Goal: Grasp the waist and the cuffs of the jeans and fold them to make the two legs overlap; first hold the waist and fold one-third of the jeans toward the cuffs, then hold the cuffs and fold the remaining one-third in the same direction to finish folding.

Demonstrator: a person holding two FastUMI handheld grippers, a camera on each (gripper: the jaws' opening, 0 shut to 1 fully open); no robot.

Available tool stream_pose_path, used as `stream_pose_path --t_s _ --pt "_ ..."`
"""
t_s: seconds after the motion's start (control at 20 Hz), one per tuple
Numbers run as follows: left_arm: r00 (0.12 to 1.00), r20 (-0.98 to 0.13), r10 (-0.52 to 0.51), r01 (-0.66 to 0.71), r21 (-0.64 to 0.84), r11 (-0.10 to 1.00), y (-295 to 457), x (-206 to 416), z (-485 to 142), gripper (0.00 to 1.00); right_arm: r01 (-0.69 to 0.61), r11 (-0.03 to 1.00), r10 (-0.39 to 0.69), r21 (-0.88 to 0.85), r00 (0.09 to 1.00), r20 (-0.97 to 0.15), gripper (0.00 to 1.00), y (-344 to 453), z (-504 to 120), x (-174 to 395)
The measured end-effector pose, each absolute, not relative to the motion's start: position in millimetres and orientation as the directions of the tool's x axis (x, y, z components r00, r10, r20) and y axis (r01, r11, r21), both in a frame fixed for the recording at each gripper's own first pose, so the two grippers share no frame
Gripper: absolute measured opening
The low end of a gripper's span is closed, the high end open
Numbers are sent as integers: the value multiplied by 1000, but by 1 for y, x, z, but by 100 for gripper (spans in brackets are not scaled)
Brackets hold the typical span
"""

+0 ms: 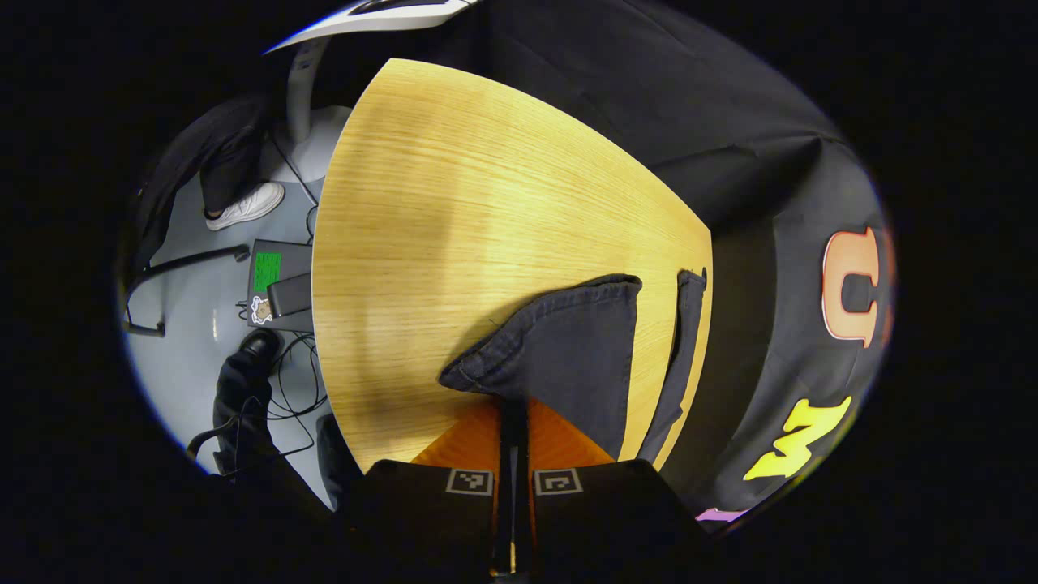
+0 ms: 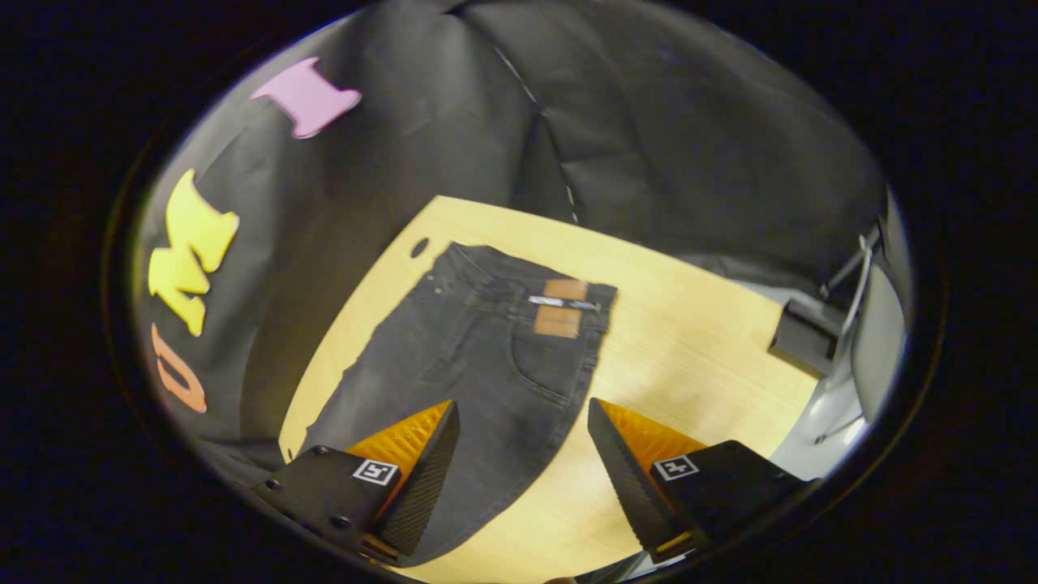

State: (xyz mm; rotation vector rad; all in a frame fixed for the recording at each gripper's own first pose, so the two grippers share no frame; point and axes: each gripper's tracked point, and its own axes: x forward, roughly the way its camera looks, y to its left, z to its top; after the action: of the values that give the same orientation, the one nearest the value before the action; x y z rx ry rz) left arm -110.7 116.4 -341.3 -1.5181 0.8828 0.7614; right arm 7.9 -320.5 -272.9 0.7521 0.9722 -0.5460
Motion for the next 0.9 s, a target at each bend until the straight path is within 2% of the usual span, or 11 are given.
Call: stream_pose_path --t_s 0.15,0.2,0.25,0.3,0.35,0.4,0.55,0.6,0.65,0.85,0.9 --pt "486 -866 -114 -874 -484 -46 117 -111 -342 5 749 595 -58 292 402 -914 98 -329 -300 6" --pt "482 -869 -113 -876 -480 -51 117 -111 -342 5 752 600 -64 271 384 -921 92 -330 -304 7" --pt "481 -869 -111 -877 -477 -60 117 -111 -342 5 751 609 -71 255 372 -925 98 -333 -308 9" --pt "481 -870 -109 -877 -476 -68 117 -110 -341 5 748 618 -70 241 358 -931 98 -333 -314 11" --pt "479 -871 -108 -878 -474 -68 118 -110 -342 5 748 621 -58 234 341 -938 92 -330 -317 12" --pt "474 -874 -107 -880 -470 -63 117 -111 -342 4 746 623 -66 236 351 -934 98 -332 -316 16" --pt "455 -885 -103 -890 -452 -48 118 -111 -343 5 735 637 -62 233 350 -935 96 -331 -321 26" --pt "451 -887 -102 -892 -449 -46 117 -111 -343 5 732 646 -64 216 333 -941 88 -331 -325 24" --pt "450 -887 -101 -893 -447 -48 118 -111 -343 5 734 648 -78 202 328 -942 75 -335 -327 25" --pt "447 -889 -100 -894 -443 -64 117 -111 -343 5 731 659 -81 177 304 -949 12 -346 -337 25" --pt "445 -890 -100 -895 -440 -66 117 -111 -343 5 731 659 -82 177 304 -949 12 -345 -335 26"
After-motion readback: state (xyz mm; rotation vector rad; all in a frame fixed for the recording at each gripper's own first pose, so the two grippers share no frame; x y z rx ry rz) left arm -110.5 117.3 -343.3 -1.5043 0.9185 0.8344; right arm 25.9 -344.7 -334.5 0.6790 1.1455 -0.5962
